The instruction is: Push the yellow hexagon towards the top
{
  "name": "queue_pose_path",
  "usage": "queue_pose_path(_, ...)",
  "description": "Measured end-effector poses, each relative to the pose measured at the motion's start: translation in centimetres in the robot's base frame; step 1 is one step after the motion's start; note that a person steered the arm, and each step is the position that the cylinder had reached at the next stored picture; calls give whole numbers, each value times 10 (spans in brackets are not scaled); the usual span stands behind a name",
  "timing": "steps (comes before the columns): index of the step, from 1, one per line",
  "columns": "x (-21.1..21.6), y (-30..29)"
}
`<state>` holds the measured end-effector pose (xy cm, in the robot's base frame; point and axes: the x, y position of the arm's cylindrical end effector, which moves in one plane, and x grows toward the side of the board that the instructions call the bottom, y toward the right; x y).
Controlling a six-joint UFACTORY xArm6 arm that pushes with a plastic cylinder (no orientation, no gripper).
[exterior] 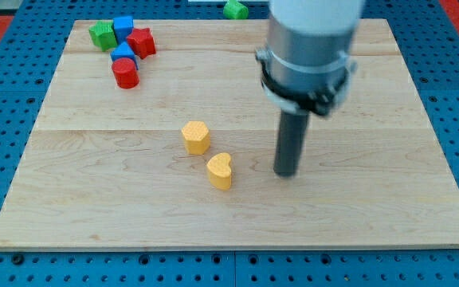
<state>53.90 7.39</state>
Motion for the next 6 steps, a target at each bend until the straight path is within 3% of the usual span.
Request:
queue_pose_path(1, 8, -54)
queue_pose_path(2, -17, -110)
queue_pose_path(4, -104, -129)
queue_pose_path(6, -160, -146)
